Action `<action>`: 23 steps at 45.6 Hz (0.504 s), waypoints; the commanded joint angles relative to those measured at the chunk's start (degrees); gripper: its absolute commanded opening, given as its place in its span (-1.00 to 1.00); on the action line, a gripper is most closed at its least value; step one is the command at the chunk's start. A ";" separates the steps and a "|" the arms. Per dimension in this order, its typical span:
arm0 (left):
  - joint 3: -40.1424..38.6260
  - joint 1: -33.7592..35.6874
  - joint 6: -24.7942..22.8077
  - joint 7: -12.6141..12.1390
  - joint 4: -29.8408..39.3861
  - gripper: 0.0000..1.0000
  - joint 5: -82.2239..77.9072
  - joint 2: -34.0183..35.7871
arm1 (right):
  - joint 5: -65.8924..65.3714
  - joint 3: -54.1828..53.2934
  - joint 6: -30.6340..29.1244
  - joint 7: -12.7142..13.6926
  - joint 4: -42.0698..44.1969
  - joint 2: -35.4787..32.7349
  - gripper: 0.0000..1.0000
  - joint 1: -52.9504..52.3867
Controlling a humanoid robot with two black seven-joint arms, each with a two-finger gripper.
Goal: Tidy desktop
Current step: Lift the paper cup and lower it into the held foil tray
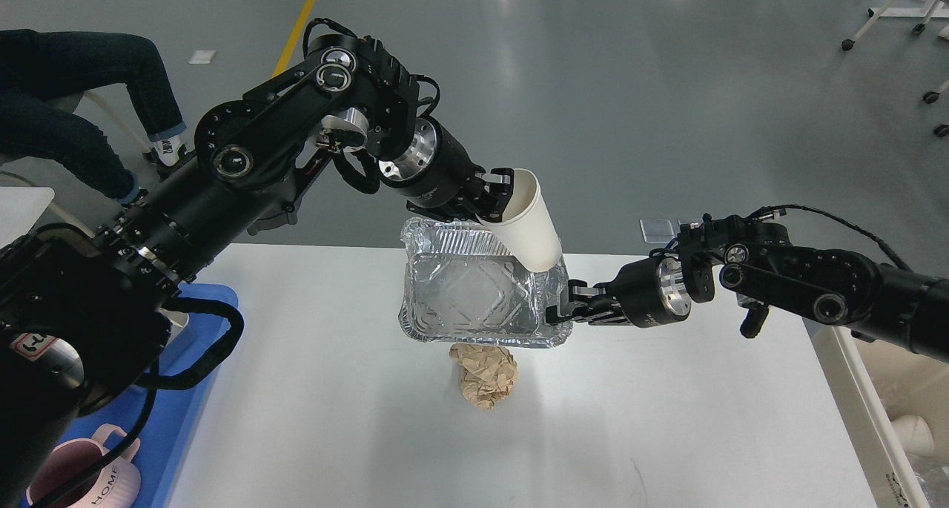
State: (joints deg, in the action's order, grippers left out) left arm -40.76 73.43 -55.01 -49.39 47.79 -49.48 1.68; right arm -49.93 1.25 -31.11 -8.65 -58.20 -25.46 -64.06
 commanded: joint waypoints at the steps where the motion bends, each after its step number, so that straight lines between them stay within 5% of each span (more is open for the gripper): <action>1: 0.42 -0.22 0.01 -0.10 0.02 -1.00 0.00 0.07 | 0.01 -0.02 0.00 -0.05 0.72 -0.03 -1.00 0.08; 23: 3.76 -2.94 0.01 -0.19 -0.24 -0.94 -0.79 0.08 | 0.71 -0.46 0.09 -0.05 0.20 -0.29 -1.00 -0.10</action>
State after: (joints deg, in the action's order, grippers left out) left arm -37.01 70.88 -55.00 -49.66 47.62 -50.20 1.94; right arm -49.36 0.93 -31.02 -8.69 -57.98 -25.54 -64.07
